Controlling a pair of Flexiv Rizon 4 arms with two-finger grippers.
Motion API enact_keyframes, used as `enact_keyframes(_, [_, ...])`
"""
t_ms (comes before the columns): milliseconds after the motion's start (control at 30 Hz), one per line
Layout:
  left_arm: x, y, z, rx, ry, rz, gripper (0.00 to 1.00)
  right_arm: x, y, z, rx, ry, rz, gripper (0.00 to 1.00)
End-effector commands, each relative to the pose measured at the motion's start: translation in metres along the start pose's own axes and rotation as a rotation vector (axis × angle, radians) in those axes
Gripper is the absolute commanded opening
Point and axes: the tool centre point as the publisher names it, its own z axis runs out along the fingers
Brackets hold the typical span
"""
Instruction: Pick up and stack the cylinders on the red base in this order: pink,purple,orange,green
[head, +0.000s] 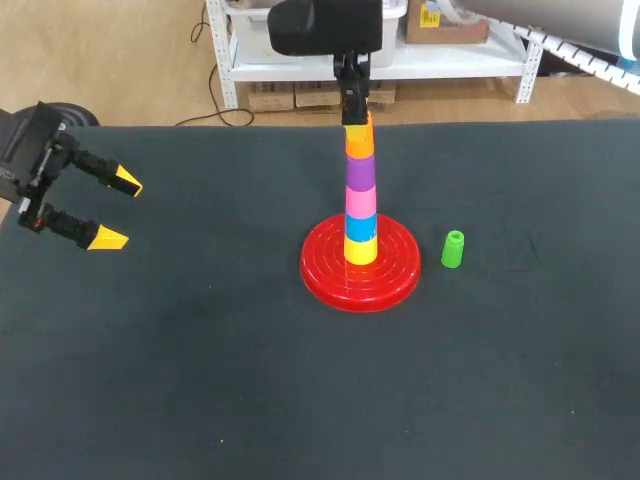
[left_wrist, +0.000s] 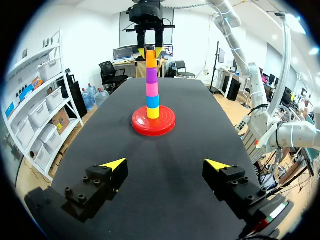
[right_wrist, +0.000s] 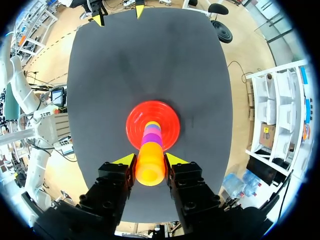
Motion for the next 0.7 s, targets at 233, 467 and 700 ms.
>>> enact_keyframes(233, [0.001, -0.001, 0.0, -0.003, -0.003, 0.003, 1.0, 0.003, 0.002, 0.009, -0.018, 0.0, 0.004, 0.0])
enact_keyframes(467, [0.001, -0.001, 0.0, -0.003, -0.003, 0.003, 1.0, 0.003, 0.003, 0.014, -0.023, -0.014, 0.006, 0.0])
enact_keyframes(700, [0.001, -0.001, 0.0, -0.003, -0.003, 0.003, 1.0, 0.001, 0.003, 0.015, -0.017, -0.028, 0.002, 0.0])
